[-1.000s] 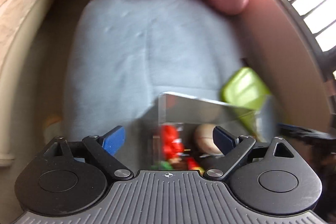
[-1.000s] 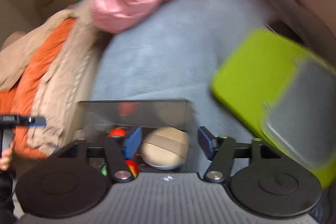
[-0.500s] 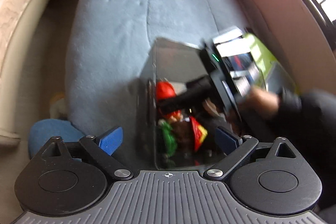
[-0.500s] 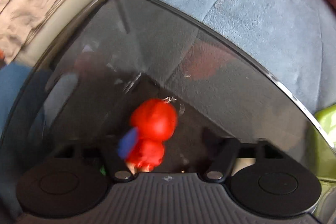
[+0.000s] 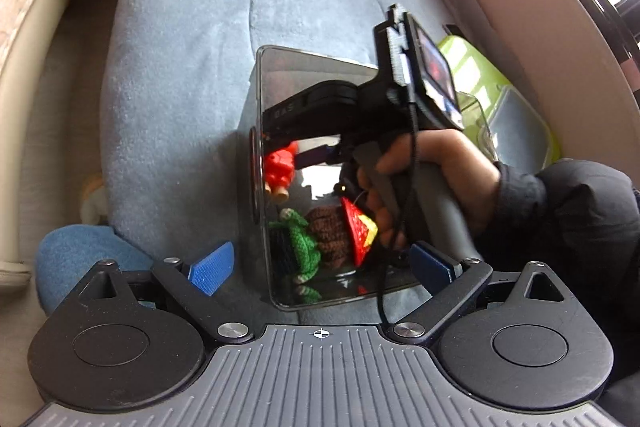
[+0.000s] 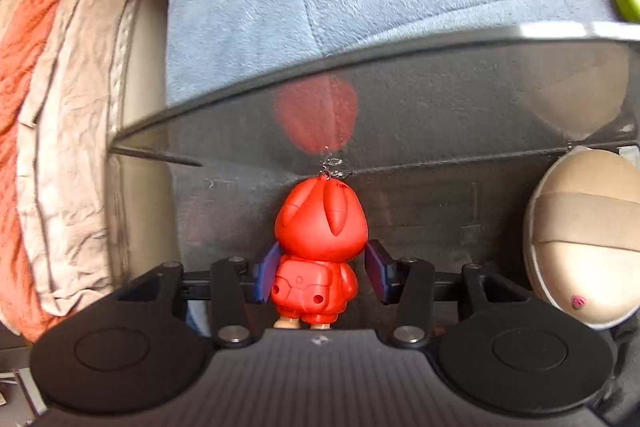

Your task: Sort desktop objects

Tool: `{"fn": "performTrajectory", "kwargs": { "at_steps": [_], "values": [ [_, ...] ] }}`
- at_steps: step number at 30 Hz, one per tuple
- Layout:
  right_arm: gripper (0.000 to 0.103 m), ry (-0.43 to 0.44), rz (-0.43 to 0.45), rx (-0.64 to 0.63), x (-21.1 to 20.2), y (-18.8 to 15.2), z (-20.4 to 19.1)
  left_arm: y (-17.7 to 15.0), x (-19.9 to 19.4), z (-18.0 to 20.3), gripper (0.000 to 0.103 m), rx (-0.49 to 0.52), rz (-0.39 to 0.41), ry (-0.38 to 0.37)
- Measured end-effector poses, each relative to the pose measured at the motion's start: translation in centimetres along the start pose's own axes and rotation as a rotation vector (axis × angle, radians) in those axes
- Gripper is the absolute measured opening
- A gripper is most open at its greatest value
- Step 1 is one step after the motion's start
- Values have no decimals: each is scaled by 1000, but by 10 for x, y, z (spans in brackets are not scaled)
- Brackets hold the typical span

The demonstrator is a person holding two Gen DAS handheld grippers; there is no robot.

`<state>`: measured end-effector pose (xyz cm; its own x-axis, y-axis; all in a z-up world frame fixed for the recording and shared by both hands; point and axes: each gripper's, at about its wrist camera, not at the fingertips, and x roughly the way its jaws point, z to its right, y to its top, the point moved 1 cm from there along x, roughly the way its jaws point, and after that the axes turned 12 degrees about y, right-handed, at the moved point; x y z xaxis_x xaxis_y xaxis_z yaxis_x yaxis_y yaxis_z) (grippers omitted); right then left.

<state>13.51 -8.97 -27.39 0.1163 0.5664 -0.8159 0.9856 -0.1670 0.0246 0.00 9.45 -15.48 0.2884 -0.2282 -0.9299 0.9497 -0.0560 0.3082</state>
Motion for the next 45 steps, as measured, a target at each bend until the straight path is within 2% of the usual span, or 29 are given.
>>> {"fn": "performTrajectory", "kwargs": {
  "at_steps": [4,6,8,10,12,16,19,21,24,27,30,32,35,38,41,42,45],
  "values": [
    [51,52,-59,-4,4,-1,6,2,1,6,98,30,-19,0],
    [61,95,-58,-60,-21,-1,5,7,2,8,98,42,-19,5],
    [72,98,19,-163,-66,-4,3,16,5,12,98,59,-19,7],
    [80,59,144,-270,-118,-16,6,30,11,25,99,128,-29,32],
    [86,25,273,-336,-165,-31,17,43,24,49,99,254,-47,88],
    [87,53,430,-306,-222,-57,51,50,83,109,99,586,-162,221],
    [88,143,459,-201,-225,-69,80,38,138,142,99,821,-271,333],
    [88,191,450,-157,-223,-79,97,29,162,151,101,913,-308,384],
    [88,226,462,-107,-214,-86,112,36,180,154,101,850,-405,299],
    [87,274,466,-48,-208,-85,130,41,201,147,103,736,-496,259],
    [88,325,457,-11,-201,-83,137,44,219,129,103,534,-573,244],
    [88,299,467,-38,-203,-84,132,41,219,122,103,476,-555,240],
    [88,235,484,-111,-209,-89,119,32,210,121,100,483,-486,248],
    [88,188,477,-163,-213,-91,105,32,199,115,90,436,-446,245],
    [89,151,446,-205,-210,-89,89,44,192,84,81,218,-446,217],
    [89,139,436,-220,-209,-89,84,47,189,72,75,126,-448,189],
    [89,129,417,-257,-205,-86,70,51,184,43,74,-135,-473,83]
  ]
}}
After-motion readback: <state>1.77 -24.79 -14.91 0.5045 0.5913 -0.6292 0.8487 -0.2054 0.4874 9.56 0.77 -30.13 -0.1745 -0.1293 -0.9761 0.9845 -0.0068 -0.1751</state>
